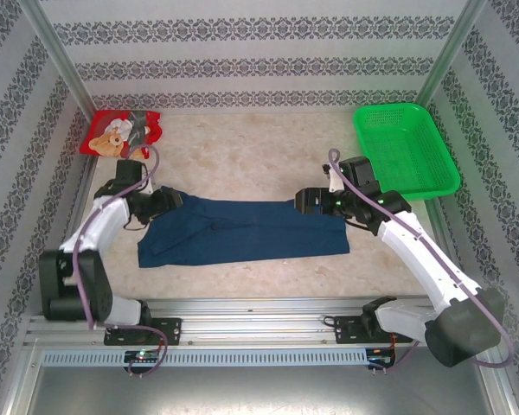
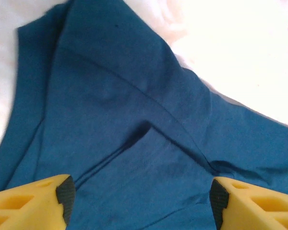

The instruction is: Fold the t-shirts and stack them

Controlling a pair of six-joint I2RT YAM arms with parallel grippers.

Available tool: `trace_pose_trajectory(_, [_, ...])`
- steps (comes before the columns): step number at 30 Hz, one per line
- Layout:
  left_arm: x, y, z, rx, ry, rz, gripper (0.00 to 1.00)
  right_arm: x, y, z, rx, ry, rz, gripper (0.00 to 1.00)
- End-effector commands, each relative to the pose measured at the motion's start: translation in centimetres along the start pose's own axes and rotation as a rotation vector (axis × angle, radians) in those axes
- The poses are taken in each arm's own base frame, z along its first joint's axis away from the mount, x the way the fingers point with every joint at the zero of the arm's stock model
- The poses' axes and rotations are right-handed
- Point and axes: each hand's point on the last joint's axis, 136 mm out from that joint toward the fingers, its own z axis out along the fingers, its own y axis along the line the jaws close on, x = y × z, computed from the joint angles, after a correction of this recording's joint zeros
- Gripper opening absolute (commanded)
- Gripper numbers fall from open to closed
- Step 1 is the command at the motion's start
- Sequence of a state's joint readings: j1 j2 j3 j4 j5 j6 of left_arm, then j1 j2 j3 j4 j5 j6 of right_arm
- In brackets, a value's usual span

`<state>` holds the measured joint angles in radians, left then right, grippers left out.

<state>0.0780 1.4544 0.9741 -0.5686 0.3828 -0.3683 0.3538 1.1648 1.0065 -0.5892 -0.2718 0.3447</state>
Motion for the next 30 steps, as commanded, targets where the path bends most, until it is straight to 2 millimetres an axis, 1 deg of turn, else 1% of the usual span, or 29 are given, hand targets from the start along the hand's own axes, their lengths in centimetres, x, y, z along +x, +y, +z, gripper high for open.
trace_pose_trajectory(1, [0.5,-1.4,0.7,0.052,0.096,0.121,0.7,-0.4,3.2,-0.4,-0.134,0.011,-0.05,0.98])
trace_pose_trajectory(3, [-0.2,-2.1,1.4,0.068,0.111,0.155,0.64,0.0,3.6,0.0,-0.141,0.034,-0.051,0.98])
trace_pose_trajectory(6, [-0.1,-2.7,2.6,0.051,0.179,0.209,0.59,0.4,3.7,0.5,-0.13,0.056,-0.053,0.98])
trace_pose_trajectory(7, [0.0,-2.7,2.9,0.039,0.205,0.22,0.59,0.5,3.6,0.6,-0.126,0.062,-0.051,0.98])
trace_pose_trajectory(9, [0.3,-1.8,3.5,-0.019,0.247,0.227,0.57,0.4,3.6,0.4,-0.12,0.058,-0.054,0.98])
trace_pose_trajectory(13, [0.5,-0.9,3.8,-0.071,0.269,0.234,0.54,0.1,3.5,-0.2,-0.107,0.041,-0.07,0.98])
trace_pose_trajectory(18, [1.6,-0.5,4.2,-0.102,0.316,0.297,0.54,0.0,3.3,-0.5,-0.092,0.035,-0.076,0.98])
trace_pose_trajectory(23, [2.0,-0.4,5.0,-0.091,0.323,0.305,0.5,0.0,3.2,-0.6,-0.083,0.033,-0.075,0.98])
trace_pose_trajectory(26, [2.3,-0.5,5.5,-0.085,0.337,0.308,0.44,0.0,3.0,-0.6,-0.076,0.031,-0.07,0.98])
trace_pose_trajectory(28, [2.6,-0.4,5.8,-0.089,0.351,0.318,0.42,0.0,2.9,-0.6,-0.073,0.031,-0.068,0.98])
trace_pose_trajectory(30, [2.9,-0.7,5.9,-0.075,0.364,0.326,0.37,0.0,2.8,-0.6,-0.067,0.028,-0.065,0.98])
